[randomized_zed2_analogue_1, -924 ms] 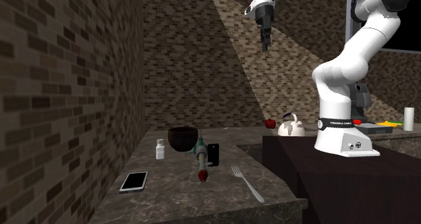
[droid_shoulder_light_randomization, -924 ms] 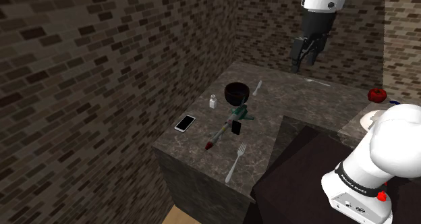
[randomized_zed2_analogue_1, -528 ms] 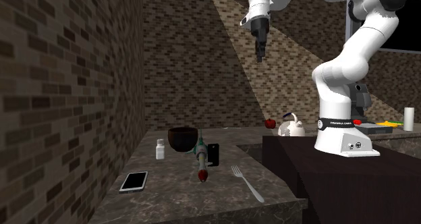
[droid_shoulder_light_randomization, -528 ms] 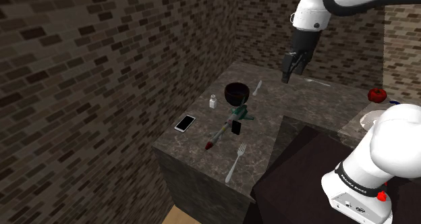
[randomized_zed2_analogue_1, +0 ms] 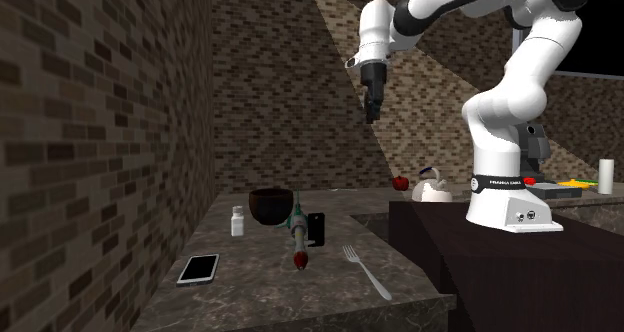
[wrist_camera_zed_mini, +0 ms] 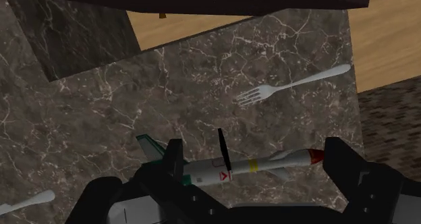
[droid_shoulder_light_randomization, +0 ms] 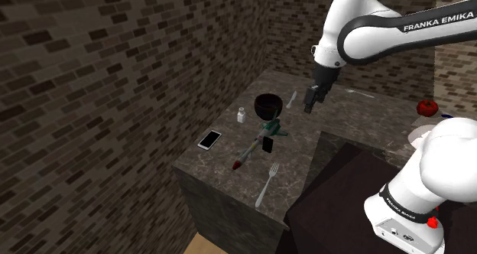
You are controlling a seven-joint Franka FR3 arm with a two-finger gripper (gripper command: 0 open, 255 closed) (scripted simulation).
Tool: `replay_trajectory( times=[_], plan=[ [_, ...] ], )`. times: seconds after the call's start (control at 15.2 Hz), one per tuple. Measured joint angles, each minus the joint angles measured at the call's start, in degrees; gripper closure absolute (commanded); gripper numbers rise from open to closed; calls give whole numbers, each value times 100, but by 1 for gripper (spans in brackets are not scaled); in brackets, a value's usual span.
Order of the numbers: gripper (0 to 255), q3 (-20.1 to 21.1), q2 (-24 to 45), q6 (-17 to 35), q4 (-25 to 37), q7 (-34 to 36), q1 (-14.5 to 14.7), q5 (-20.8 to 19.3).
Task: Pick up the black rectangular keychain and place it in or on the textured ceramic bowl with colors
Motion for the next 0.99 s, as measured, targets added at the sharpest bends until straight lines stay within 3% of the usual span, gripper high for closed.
replay_trajectory(
  times=[0.53,0.99],
  plan=[
    [0,-177,1503,2229,-422,-707,158,-7],
    [0,-313,3273,3965,-119,-1514,364,316]
  ],
)
